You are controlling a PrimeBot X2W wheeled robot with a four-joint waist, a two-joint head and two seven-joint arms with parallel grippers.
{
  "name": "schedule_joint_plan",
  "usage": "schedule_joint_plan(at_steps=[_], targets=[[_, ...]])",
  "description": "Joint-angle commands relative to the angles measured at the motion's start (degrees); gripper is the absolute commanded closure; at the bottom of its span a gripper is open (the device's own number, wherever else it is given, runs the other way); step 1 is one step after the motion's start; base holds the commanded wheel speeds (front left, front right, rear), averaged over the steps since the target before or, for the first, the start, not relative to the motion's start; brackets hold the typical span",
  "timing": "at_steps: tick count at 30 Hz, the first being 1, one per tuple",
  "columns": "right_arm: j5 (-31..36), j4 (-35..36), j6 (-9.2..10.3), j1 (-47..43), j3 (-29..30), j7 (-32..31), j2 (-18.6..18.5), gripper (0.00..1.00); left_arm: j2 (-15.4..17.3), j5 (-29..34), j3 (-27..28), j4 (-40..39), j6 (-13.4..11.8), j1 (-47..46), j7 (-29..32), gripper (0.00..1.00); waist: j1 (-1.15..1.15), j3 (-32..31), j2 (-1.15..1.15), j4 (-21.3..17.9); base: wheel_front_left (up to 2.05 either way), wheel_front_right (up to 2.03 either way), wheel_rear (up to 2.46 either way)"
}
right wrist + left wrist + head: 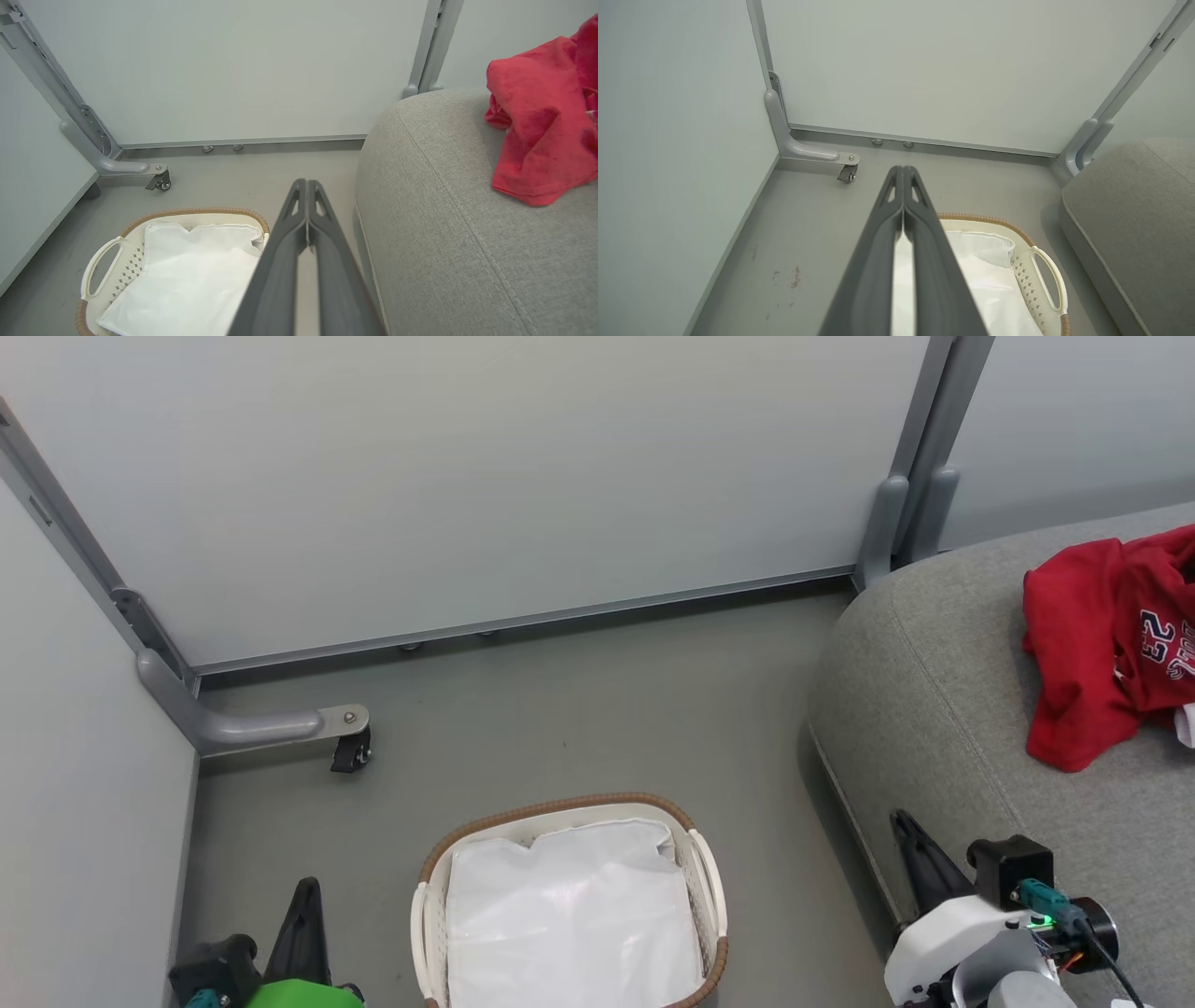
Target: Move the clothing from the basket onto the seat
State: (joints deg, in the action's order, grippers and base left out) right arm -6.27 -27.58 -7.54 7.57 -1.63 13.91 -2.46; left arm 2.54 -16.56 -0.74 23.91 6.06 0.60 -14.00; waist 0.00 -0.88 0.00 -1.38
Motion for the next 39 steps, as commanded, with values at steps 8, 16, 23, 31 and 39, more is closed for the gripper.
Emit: schedule_joint_plan(at_steps=[8, 16, 23, 31, 39], targets=[[-11.29, 2.59, 0.01, 0.76, 1.25, -2.51, -0.27, 1.00, 0.18, -9.89, 1.09, -2.05, 0.23, -1.53, 2.43, 1.00, 0.00, 0.07, 0.00, 0.10, 0.00, 0.00, 0.00], [-19.73, 4.09, 0.01, 0.32, 1.81, -4.30, -0.30, 1.00, 0.21, -17.29, 1.68, -3.12, 0.39, -2.10, 4.34, 1.00, 0.00, 0.14, 0.00, 0.19, 0.00, 0.00, 0.00], [-26.59, 5.16, 0.02, 0.10, 2.42, -5.91, -0.33, 1.00, 0.23, -23.32, 2.23, -3.87, 0.49, -2.65, 5.97, 1.00, 0.00, 0.21, 0.00, 0.27, 0.00, 0.00, 0.00], [-33.67, 6.22, 0.02, -0.09, 3.10, -7.62, -0.36, 1.00, 0.26, -29.60, 2.84, -4.65, 0.60, -3.23, 7.70, 1.00, 0.00, 0.27, 0.00, 0.36, 0.00, 0.00, 0.00], [-40.16, 7.18, 0.03, -0.22, 3.75, -9.24, -0.39, 1.00, 0.29, -35.34, 3.44, -5.31, 0.74, -3.74, 9.32, 1.00, 0.00, 0.34, 0.00, 0.45, 0.00, 0.00, 0.00]])
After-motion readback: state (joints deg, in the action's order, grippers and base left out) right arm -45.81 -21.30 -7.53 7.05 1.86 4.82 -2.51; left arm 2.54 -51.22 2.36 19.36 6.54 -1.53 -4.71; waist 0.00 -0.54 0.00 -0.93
